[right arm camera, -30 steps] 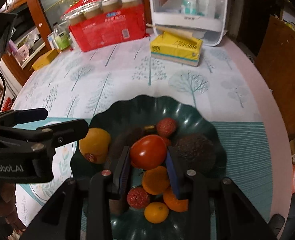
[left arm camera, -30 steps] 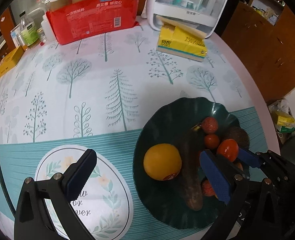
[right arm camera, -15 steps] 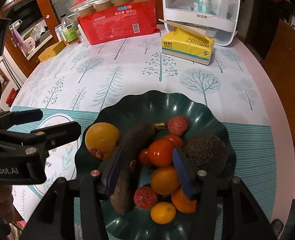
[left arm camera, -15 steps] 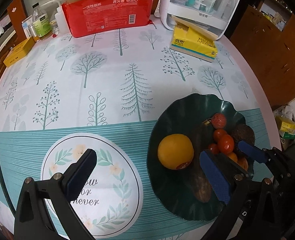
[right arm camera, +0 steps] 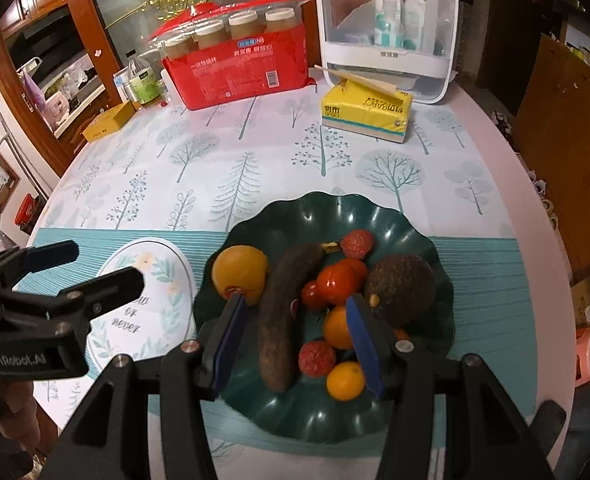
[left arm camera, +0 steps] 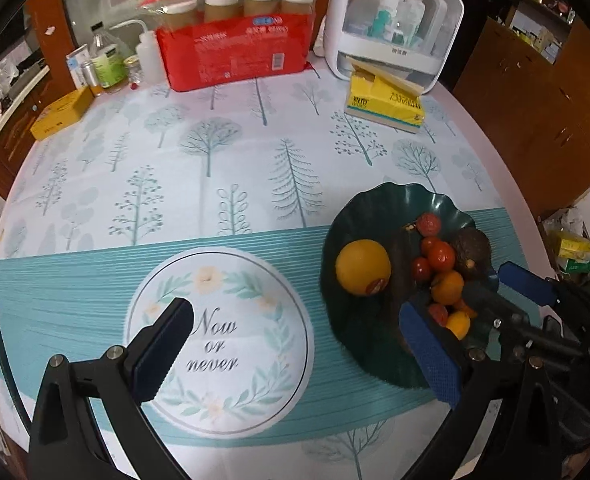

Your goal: Organize fruits

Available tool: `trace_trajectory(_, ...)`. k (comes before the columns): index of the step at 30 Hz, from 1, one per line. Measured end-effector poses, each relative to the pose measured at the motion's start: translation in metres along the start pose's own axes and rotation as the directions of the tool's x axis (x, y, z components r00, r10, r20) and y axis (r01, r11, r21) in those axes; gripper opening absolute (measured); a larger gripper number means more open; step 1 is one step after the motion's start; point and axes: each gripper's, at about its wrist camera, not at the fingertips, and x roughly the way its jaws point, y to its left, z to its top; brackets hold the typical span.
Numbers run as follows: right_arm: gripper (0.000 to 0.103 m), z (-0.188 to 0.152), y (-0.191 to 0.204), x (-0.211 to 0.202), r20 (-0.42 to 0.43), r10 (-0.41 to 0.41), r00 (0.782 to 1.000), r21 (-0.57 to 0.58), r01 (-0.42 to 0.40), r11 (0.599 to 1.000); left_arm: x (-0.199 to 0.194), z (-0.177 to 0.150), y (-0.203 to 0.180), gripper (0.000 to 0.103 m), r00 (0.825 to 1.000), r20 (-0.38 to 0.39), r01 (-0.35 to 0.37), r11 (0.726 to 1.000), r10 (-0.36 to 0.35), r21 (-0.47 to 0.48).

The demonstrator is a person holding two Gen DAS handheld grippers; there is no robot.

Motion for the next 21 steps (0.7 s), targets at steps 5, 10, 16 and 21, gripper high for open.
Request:
trace_trajectory(5, 0.052, -0.001, 0.004, -0.024, 0.012, -0.012, 1.000, 0.048, 0.012, 0.999, -0.030, -0.007, 0.011, 0.102, 0.999, 0.045, 0.001, 1.000, 0.000, -0.029)
trace_trajectory(10, 0.053, -0.004, 0.010, -0.054, 0.045, -0.015, 0.999, 0.094, 0.011, 0.996, -0.054, -0.013, 0.012, 0.102, 0.996, 0.093, -0.003, 1.000, 0.006, -0.026)
trace_trajectory(16, 0.061, -0.012, 0.027, -0.079, 0.099, -0.072, 0.992, 0.089, 0.064, 0.994, -0.066, -0.024, 0.004, 0.102, 0.994, 0.108, -0.003, 1.000, 0.005, -0.013)
trace_trajectory(21, 0.061, -0.017, 0.031, -0.083, 0.091, -0.089, 0.992, 0.118, 0.078, 0.990, -0.069, -0.028, 0.005, 0.102, 0.995, 0.099, -0.025, 1.000, 0.026, -0.014)
